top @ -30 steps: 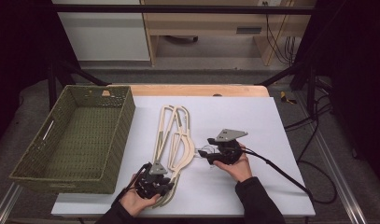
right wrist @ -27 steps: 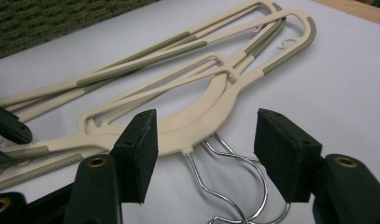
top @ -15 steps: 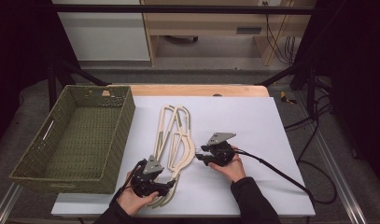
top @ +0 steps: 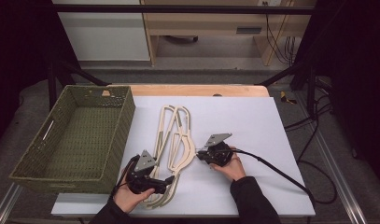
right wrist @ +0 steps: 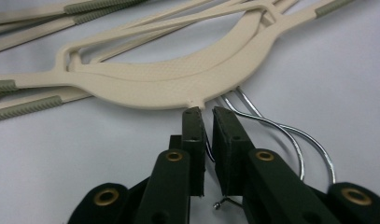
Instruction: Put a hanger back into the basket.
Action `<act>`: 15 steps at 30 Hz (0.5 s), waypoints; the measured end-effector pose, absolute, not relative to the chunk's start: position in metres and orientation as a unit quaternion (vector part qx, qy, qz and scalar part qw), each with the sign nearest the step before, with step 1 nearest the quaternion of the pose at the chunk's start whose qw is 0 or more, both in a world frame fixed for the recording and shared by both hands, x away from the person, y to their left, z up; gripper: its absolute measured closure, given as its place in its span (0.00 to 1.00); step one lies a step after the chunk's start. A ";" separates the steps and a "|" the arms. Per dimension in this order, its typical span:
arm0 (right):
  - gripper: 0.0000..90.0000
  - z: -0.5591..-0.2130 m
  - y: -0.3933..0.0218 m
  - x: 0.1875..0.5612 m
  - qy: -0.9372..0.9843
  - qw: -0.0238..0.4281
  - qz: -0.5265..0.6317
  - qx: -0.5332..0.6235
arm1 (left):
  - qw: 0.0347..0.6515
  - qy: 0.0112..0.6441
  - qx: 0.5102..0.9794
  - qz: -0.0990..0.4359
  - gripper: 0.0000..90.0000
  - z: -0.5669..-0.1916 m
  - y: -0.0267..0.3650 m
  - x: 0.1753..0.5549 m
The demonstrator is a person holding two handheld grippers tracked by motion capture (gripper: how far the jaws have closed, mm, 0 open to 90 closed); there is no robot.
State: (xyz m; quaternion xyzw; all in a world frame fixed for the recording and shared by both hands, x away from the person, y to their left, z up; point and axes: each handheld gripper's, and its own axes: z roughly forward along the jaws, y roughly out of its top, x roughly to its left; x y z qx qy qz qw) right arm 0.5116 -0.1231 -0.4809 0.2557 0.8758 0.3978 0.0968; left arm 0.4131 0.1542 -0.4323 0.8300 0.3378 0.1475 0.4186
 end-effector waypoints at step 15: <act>0.99 -0.462 -0.129 0.507 0.883 0.077 0.394 0.242 | 0.419 0.316 0.836 0.158 0.10 -0.424 0.142 0.419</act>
